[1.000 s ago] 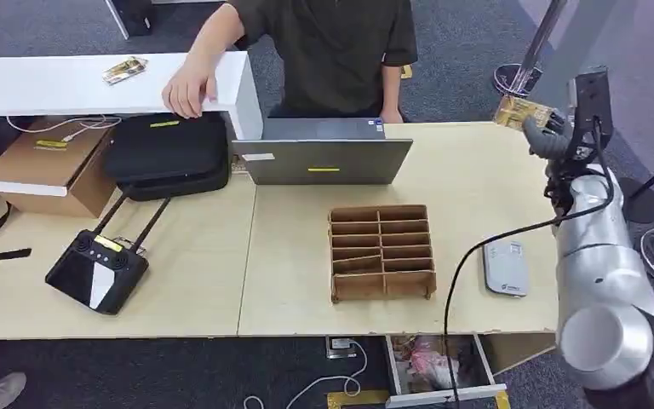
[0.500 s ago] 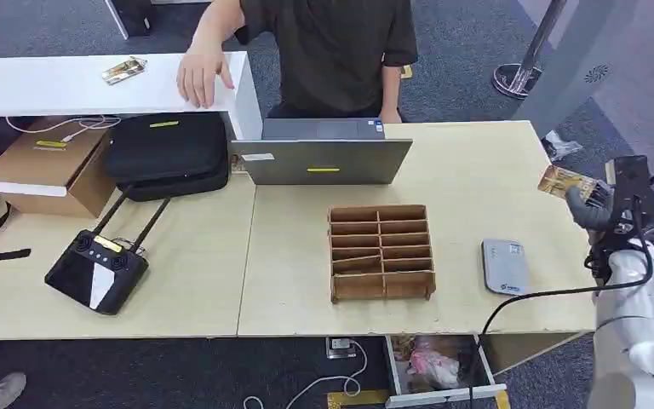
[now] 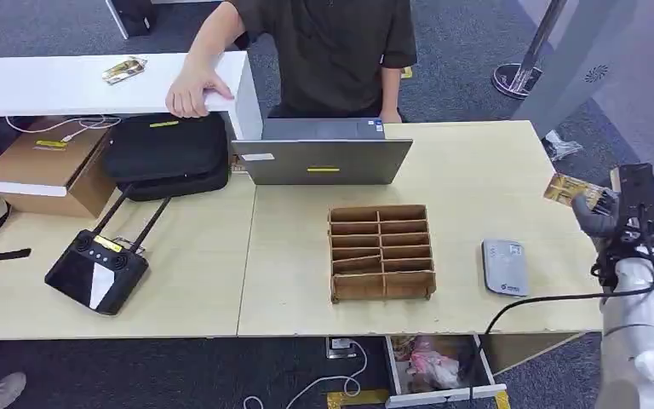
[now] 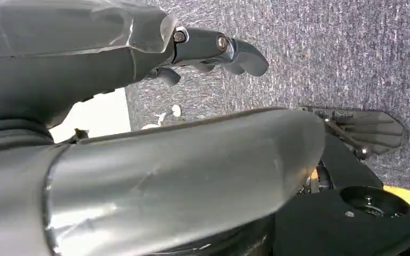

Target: Pass the card to the sensor for recognition and then transmit it.

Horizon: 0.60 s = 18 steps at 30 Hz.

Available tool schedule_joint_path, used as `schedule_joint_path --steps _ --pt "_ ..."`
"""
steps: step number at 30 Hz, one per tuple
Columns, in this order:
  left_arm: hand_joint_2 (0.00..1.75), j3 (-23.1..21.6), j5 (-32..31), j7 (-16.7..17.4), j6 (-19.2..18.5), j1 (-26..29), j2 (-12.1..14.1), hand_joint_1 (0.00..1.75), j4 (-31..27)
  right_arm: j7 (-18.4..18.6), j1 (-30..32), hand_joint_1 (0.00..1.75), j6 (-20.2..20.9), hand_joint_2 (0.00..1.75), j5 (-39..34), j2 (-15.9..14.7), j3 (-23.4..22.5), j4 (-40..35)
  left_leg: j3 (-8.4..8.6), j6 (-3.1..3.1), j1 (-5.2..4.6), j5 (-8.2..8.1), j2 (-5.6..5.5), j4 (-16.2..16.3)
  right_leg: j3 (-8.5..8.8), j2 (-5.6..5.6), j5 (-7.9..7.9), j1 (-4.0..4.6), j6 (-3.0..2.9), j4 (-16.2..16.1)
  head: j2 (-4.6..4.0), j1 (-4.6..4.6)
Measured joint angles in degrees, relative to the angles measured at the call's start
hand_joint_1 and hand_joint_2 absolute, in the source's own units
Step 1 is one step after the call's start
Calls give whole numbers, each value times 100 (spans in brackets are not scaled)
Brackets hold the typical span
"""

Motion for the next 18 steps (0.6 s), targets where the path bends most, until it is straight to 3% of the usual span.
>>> schedule_joint_path --steps 15,18 --pt "0 0 -6 -30 4 -1 -2 0 0 38 10 175 11 175 43 -2 0 -4 1 0 0 0 0 0 -1 0 0 0 0 0 0 0" --pt "0 -2 -50 -821 451 -9 -179 0 0 915 196 175 -206 175 1250 -4 267 39 -1 1 2 -1 -9 -1 11 -12 -9 2 9 -2 0 7"
